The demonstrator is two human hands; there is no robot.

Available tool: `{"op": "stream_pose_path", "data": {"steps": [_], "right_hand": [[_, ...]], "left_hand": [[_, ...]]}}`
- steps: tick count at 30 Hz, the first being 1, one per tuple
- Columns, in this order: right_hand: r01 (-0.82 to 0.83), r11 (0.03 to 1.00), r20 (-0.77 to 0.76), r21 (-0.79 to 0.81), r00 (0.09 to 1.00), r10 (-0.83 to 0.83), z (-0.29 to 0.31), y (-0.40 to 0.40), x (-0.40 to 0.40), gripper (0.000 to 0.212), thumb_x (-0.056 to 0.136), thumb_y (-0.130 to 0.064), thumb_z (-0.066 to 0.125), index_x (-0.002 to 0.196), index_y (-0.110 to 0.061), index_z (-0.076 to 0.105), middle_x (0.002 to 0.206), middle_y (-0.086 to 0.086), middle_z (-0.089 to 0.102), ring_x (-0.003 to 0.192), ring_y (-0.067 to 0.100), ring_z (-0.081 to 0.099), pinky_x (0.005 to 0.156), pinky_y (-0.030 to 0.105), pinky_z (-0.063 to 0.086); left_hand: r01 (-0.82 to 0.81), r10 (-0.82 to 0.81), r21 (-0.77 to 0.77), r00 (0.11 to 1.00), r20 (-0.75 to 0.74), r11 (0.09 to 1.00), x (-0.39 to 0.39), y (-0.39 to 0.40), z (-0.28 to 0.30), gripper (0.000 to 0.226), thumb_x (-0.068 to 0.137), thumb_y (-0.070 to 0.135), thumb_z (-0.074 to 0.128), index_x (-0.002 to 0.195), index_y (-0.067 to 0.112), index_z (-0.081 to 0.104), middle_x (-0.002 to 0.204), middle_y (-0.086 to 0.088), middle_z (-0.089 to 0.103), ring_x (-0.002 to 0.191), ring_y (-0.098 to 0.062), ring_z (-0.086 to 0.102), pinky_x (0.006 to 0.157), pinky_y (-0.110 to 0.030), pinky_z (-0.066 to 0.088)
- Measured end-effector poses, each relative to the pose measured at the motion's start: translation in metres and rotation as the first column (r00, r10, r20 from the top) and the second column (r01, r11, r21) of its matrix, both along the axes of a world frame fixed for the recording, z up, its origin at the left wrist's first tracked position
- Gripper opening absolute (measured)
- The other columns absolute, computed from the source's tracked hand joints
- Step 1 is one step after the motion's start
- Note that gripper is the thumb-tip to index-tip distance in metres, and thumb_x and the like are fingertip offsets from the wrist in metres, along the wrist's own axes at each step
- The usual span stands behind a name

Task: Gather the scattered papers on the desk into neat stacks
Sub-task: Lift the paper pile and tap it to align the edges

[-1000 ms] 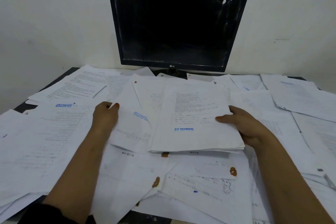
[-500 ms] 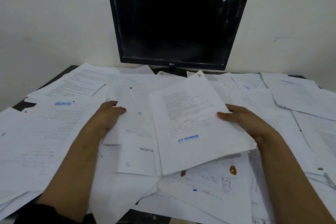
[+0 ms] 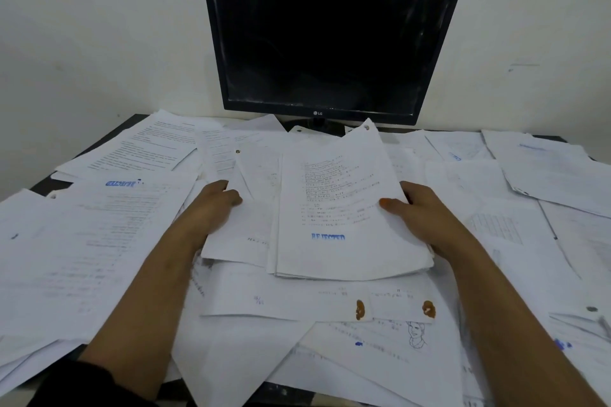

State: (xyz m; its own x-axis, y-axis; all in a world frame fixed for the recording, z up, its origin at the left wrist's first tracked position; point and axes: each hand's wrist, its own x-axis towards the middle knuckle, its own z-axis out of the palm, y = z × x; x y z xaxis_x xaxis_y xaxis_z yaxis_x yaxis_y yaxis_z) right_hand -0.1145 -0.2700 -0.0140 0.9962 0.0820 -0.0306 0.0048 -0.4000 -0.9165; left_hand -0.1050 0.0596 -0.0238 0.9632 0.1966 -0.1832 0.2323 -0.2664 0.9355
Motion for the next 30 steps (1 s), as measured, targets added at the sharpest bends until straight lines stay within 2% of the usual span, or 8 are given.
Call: {"op": "stream_pose_path", "data": {"steps": [4,7,9,13,16,20,25,30], "right_hand": [[-0.213,0.952,-0.24,0.221,0.934,0.264,0.002,0.001,-0.01,0.028,0.094,-0.012,0.059,0.121,-0.015,0.064,0.116,0.001,0.071,0.107,0.021,0.068,0.093,0.04,0.053],[-0.296,0.937,-0.313,0.188,0.886,0.342,0.0,0.007,-0.014,0.026,0.095,-0.015,0.058,0.12,-0.017,0.064,0.113,0.002,0.072,0.105,0.024,0.068,0.08,0.035,0.056],[-0.338,0.93,-0.337,0.145,0.867,0.368,-0.001,0.01,-0.014,0.026,0.096,-0.017,0.057,0.121,-0.017,0.064,0.112,0.003,0.072,0.103,0.026,0.069,0.078,0.036,0.058],[-0.351,0.928,-0.364,0.123,0.854,0.371,-0.004,0.007,-0.012,0.026,0.096,-0.019,0.058,0.12,-0.017,0.066,0.114,0.005,0.072,0.106,0.035,0.066,0.09,0.047,0.051],[-0.222,0.975,-0.215,0.019,0.951,0.221,-0.001,0.012,-0.012,0.019,0.096,-0.022,0.057,0.111,-0.016,0.068,0.104,0.001,0.072,0.091,0.02,0.07,0.083,0.033,0.054],[0.058,0.961,0.179,-0.271,0.984,-0.009,-0.004,0.025,0.0,0.024,0.096,-0.026,0.058,0.103,-0.004,0.064,0.111,0.013,0.058,0.107,0.025,0.053,0.094,0.033,0.041],[-0.053,0.806,0.004,-0.589,0.998,0.068,-0.023,0.035,0.011,0.055,0.087,-0.069,0.045,0.137,-0.047,0.042,0.156,-0.003,0.023,0.145,0.024,0.005,0.115,0.047,0.005],[0.1,0.84,0.082,-0.533,0.994,-0.066,-0.026,0.036,0.012,0.065,0.087,-0.073,0.038,0.145,-0.044,0.034,0.161,0.004,0.014,0.148,0.026,0.0,0.115,0.046,0.001]], "left_hand": [[-0.067,0.067,-0.02,0.997,0.032,0.998,0.005,-0.006,0.0,0.016,0.097,0.008,0.048,0.087,0.013,0.059,0.091,0.0,0.059,0.09,-0.022,0.054,0.066,-0.023,0.041],[-0.009,0.016,-0.198,0.999,0.034,0.98,-0.002,-0.011,0.003,0.022,0.101,0.033,0.048,0.114,0.02,0.06,0.112,0.004,0.064,0.103,-0.02,0.059,0.086,-0.03,0.045],[0.043,-0.04,-0.26,0.999,0.014,0.965,-0.007,-0.012,0.004,0.024,0.1,0.041,0.047,0.112,0.026,0.061,0.105,0.007,0.069,0.094,-0.018,0.065,0.079,-0.033,0.05],[0.065,-0.061,-0.13,0.997,0.04,0.989,-0.006,-0.009,-0.002,0.021,0.102,0.016,0.049,0.121,0.013,0.056,0.113,-0.007,0.066,0.088,-0.015,0.063,0.073,-0.027,0.05],[0.064,-0.061,-0.103,0.998,0.028,0.993,-0.004,-0.006,-0.006,0.026,0.101,0.004,0.044,0.124,0.01,0.055,0.108,-0.005,0.064,0.087,-0.017,0.06,0.073,-0.026,0.048],[0.009,-0.006,-0.161,1.0,0.02,0.987,0.0,-0.01,-0.005,0.022,0.101,0.009,0.044,0.121,0.006,0.055,0.119,-0.014,0.061,0.097,-0.026,0.059,0.087,-0.033,0.048],[0.175,-0.163,-0.174,0.983,0.084,0.969,-0.008,-0.008,-0.007,0.039,0.094,0.02,0.062,0.132,0.016,0.055,0.118,0.002,0.068,0.103,-0.017,0.068,0.09,-0.038,0.056],[0.156,-0.096,-0.298,0.974,0.207,0.942,-0.006,-0.004,-0.011,0.047,0.092,0.009,0.063,0.138,0.014,0.052,0.127,-0.002,0.065,0.112,-0.019,0.065,0.093,-0.036,0.054]]}}
